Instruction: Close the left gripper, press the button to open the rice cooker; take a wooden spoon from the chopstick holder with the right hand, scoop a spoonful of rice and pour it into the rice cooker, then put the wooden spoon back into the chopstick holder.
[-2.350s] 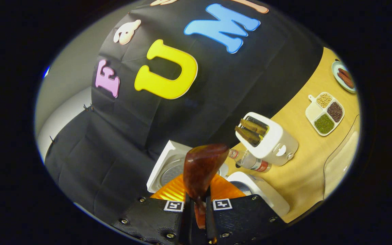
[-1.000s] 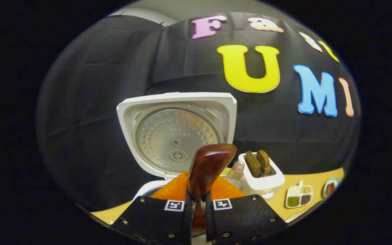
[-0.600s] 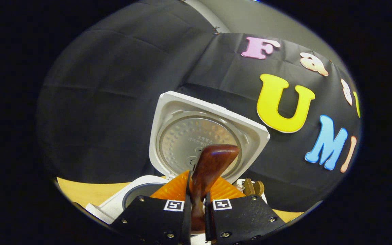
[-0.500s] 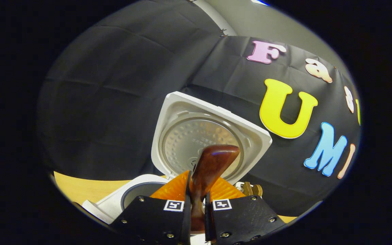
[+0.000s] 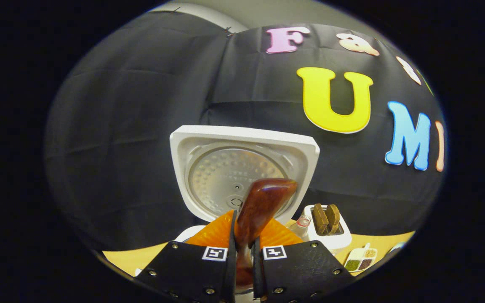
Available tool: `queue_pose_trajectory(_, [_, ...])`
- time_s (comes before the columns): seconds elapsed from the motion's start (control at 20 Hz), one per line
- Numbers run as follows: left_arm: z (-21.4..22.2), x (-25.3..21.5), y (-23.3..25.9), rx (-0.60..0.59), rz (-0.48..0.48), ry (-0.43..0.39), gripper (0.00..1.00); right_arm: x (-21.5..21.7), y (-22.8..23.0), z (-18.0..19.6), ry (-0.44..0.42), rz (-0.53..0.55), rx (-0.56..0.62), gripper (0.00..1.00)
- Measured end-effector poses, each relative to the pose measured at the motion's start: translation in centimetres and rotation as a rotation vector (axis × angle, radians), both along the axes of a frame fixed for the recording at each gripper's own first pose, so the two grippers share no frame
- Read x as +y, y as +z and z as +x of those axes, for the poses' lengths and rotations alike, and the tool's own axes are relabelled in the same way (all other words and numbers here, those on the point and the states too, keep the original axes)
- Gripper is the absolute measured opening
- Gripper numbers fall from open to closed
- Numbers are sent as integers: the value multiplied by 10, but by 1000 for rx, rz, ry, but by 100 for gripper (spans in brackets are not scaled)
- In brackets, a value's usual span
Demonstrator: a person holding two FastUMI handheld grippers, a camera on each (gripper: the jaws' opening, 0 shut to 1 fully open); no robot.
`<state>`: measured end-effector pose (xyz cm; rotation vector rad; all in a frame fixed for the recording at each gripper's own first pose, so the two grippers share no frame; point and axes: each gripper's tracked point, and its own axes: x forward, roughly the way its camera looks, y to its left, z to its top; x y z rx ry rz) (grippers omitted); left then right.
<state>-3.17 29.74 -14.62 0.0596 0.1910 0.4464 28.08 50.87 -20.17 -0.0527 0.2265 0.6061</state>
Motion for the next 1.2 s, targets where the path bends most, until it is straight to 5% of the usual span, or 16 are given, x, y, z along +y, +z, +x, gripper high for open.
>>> queue_pose_trajectory(0.2, [0, -2, 1, 2, 1, -17, 100, -19, 16, 4, -63, 216, 180, 17])
queue_pose_trajectory(0.55, [15, -33, 8, -12, -22, -90, 100, -105, 41, 22, -187, 289, 165, 16])
queue_pose_trajectory(0.85, [36, -87, 24, -44, -21, -204, 100, -239, 41, 30, -382, 334, 143, 16])
queue_pose_trajectory(1.2, [45, -157, 41, -70, -23, -343, 100, -444, 21, 16, -661, 319, 104, 16])
